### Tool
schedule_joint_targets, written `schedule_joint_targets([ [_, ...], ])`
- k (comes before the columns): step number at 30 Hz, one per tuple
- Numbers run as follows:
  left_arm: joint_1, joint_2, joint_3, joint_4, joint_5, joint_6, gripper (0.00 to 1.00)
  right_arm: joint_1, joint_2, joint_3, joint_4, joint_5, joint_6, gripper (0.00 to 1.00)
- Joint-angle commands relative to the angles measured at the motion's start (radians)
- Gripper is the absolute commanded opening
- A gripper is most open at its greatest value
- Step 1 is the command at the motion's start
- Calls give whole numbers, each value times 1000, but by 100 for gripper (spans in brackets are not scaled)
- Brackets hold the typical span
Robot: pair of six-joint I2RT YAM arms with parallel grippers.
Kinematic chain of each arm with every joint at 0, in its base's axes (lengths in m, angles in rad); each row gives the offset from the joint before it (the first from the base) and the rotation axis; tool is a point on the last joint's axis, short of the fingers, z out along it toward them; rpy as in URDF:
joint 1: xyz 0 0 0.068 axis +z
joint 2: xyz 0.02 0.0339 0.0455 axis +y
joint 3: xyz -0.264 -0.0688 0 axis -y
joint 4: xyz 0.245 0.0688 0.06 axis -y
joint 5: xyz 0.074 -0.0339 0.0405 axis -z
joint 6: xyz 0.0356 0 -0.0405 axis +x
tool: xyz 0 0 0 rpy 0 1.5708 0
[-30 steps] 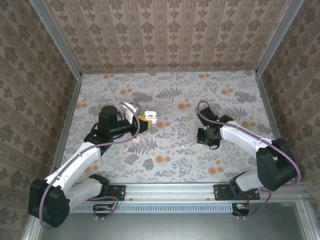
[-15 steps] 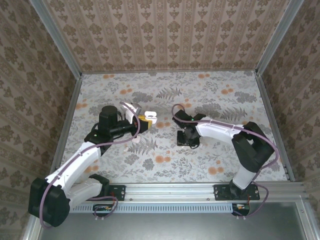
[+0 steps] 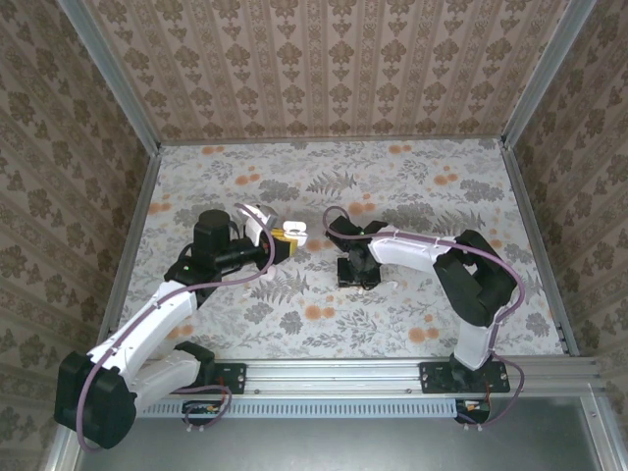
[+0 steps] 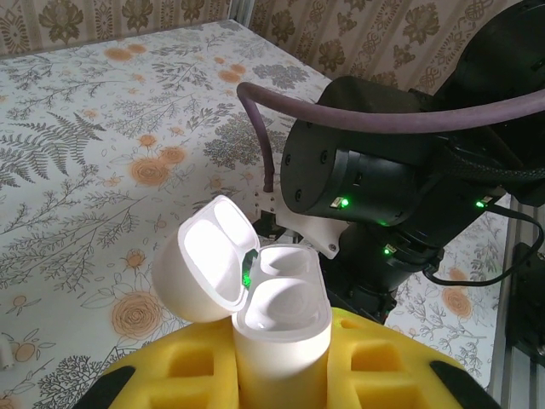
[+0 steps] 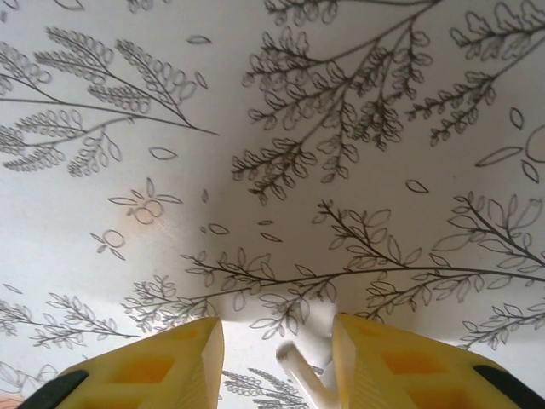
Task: Insert the wireless bluetooth earbuds into the charging case
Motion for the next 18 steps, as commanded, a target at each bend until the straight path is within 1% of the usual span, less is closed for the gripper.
schedule_joint_targets([
  [1, 5, -5, 0, -4, 4, 27, 0, 10, -62, -36, -34, 18, -27, 42],
  [5, 6, 0, 3, -5, 7, 27, 0, 12, -122, -43, -103, 105, -30, 46],
  [9, 5, 0, 2, -2, 7, 26, 0, 17, -212, -83, -96, 137, 6, 48],
  [14, 5, 9, 4, 6, 16, 18, 0, 19, -289, -155, -40, 149, 30, 44],
  [18, 5, 8, 4, 4, 21, 16, 0, 23, -280, -157, -12, 143, -45, 41],
])
